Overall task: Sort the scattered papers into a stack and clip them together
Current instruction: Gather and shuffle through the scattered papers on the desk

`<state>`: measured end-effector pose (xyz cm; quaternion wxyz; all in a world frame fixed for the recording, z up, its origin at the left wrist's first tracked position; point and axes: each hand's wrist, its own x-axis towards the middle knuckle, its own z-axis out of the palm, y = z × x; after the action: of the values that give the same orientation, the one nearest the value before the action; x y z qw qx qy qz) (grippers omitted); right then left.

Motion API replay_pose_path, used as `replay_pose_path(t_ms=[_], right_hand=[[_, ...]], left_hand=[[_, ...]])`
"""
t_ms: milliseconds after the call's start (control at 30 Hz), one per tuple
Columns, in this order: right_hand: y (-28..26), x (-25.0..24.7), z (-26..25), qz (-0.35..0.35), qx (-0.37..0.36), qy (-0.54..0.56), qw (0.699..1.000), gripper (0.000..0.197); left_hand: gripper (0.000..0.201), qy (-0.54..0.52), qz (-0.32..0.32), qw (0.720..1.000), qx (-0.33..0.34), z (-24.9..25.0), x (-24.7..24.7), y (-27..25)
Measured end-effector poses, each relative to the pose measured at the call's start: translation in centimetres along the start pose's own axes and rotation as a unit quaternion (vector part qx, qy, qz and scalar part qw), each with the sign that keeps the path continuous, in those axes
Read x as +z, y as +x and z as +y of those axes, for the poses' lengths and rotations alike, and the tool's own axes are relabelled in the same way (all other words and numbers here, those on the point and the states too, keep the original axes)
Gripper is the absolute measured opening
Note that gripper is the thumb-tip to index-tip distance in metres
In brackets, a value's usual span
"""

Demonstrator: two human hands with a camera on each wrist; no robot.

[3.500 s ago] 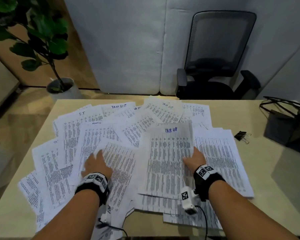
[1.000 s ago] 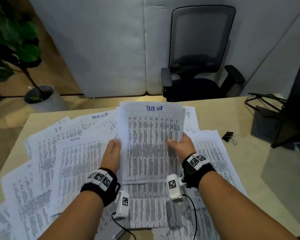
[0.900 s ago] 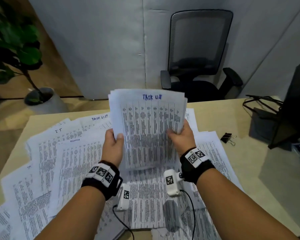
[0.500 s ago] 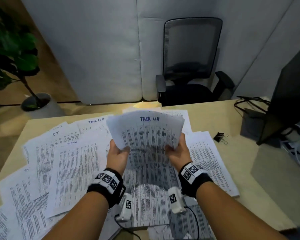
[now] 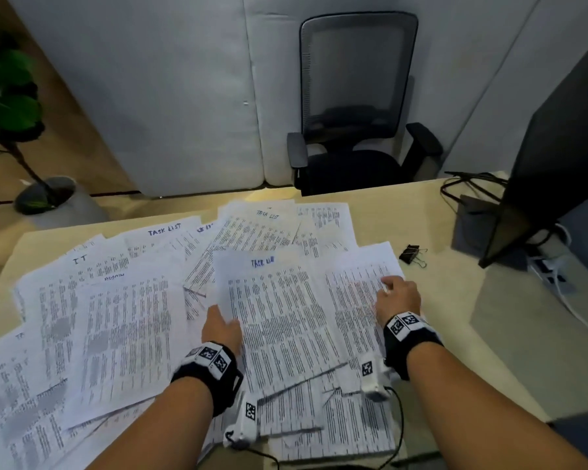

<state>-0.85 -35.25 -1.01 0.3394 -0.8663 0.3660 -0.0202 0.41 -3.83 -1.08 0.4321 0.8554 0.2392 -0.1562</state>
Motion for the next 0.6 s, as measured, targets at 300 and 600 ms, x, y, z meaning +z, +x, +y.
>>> replay_pose_path(t_ms=[300,600], right_hand=[[2.6,0.3,2.1,-0.039,0.031,-0.064,0.997,0.031],[3.3,-0.4,-0.7,0.008,-0.085,-0.03,0.996,0.02]], left_hand=[[0.06,0.075,-0.056,0.992,-0.082,-0.9,-0.1,1.8],[0.053,0.112,-0.047,0.99,-0.077,-1.3,-0.1,2.0]])
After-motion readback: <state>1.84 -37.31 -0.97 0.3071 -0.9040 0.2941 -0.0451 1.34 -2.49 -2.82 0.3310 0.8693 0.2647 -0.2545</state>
